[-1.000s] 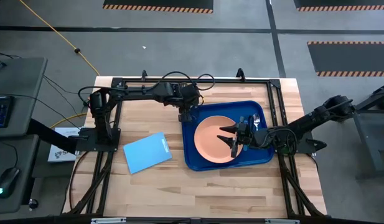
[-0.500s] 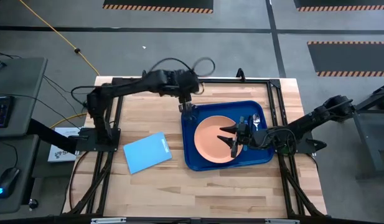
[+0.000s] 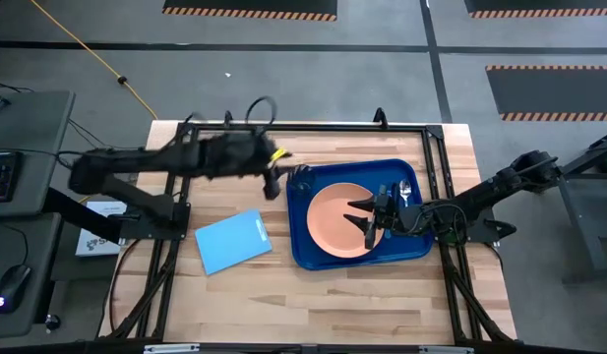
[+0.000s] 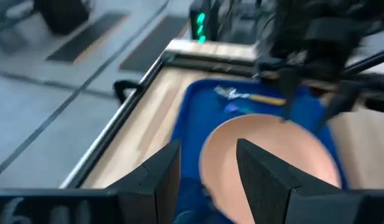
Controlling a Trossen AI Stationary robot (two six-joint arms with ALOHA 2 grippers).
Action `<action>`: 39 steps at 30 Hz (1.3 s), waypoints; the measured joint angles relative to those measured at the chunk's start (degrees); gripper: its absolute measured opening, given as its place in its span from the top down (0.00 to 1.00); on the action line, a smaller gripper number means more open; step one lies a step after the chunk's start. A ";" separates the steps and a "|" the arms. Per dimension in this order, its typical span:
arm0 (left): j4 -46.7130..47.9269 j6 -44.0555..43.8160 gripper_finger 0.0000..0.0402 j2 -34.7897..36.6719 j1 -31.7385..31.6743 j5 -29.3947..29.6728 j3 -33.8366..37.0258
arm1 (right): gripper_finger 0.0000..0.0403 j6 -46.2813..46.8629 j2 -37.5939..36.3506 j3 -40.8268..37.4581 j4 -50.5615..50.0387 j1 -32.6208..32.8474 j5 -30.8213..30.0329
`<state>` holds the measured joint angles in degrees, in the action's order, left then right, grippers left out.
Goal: Pick and place plate/cup/fork/spoon on tray
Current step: Return to Home Position
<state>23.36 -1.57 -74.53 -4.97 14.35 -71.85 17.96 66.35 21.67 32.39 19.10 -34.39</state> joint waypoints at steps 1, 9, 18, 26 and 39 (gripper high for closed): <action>-4.11 -0.28 0.63 2.26 1.18 0.47 4.11 | 0.54 -0.03 0.00 0.00 0.00 0.00 -0.01; -46.97 4.79 0.63 14.74 9.04 1.87 35.02 | 0.54 -0.45 -0.82 0.00 2.32 0.00 -1.75; -59.57 3.25 0.63 19.77 10.45 2.04 45.85 | 0.54 -2.39 -20.33 0.00 -10.22 0.17 -1.05; -57.97 3.61 0.63 20.27 12.00 1.97 45.87 | 0.54 -1.94 -41.63 0.00 -25.95 0.17 -2.21; -58.01 1.76 0.63 20.25 12.59 3.27 45.87 | 0.54 0.19 -50.60 0.00 -36.41 0.17 -2.21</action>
<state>-34.65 0.20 -54.28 7.62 17.62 -25.98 18.15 15.75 21.67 -4.02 19.27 -36.60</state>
